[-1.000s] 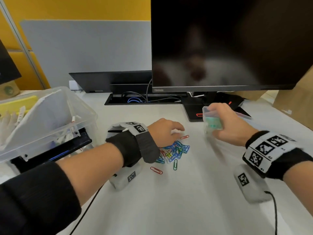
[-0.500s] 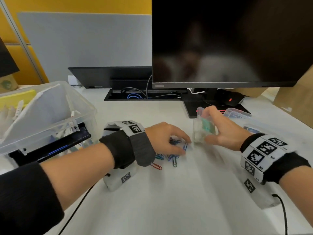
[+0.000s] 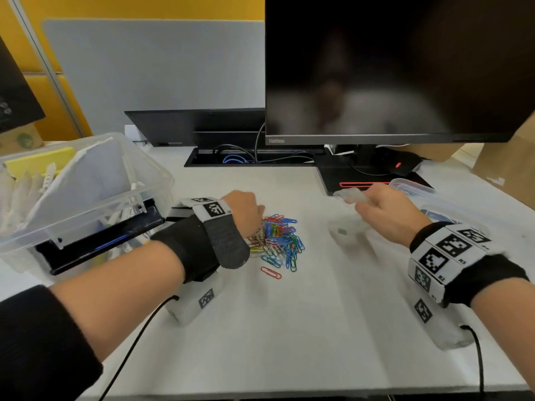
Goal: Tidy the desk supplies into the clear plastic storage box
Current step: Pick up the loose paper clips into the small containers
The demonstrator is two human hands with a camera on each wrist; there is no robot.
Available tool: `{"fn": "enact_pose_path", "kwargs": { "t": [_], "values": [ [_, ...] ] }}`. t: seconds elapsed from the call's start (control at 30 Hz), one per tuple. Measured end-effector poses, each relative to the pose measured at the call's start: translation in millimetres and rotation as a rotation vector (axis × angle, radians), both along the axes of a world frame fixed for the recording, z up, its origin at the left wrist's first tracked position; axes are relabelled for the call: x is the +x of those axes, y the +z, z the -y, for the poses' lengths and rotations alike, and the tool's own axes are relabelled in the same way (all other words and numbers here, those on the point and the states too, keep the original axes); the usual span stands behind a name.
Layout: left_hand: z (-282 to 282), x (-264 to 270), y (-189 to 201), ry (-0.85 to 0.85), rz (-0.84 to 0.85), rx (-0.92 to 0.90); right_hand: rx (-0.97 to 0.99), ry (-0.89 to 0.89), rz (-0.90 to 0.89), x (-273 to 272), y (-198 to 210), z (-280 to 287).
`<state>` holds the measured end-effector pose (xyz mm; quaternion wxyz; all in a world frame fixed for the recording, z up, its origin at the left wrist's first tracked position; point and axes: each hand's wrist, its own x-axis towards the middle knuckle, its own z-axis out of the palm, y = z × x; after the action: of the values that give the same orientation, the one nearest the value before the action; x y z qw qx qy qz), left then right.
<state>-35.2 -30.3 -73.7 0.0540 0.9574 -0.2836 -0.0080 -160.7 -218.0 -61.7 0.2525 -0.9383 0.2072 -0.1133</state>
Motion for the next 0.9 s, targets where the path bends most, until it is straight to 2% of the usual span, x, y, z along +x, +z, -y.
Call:
{"fn": "enact_pose_path", "kwargs": {
  "t": [0.1, 0.27, 0.43, 0.57, 0.63, 0.77, 0.9],
  "values": [
    [4, -11, -11, -0.023, -0.196, 0.033, 0.026, -0.006, 0.022, 0, -2, 3],
    [-1, -19, -13, -0.166, -0.444, -0.118, 0.031, 0.034, 0.158, 3, -1, 4],
    [9, -5, -1, -0.243, -0.428, -0.069, -0.059, 0.133, 0.215, 1, 5, -1],
    [9, -3, -7, -0.383, -0.465, 0.135, -0.092, 0.143, 0.053, 8, -1, 4],
    [4, -2, -11, -0.443, -0.453, 0.109, -0.085, 0.115, 0.042, 11, -5, 8],
    [-6, 0, -11, -0.518, -0.416, -0.059, -0.06, 0.07, 0.113, 14, -5, 8],
    [-7, 1, -6, -0.505, -0.347, -0.144, -0.03, 0.075, 0.025, 15, -5, 7]
  ]
}}
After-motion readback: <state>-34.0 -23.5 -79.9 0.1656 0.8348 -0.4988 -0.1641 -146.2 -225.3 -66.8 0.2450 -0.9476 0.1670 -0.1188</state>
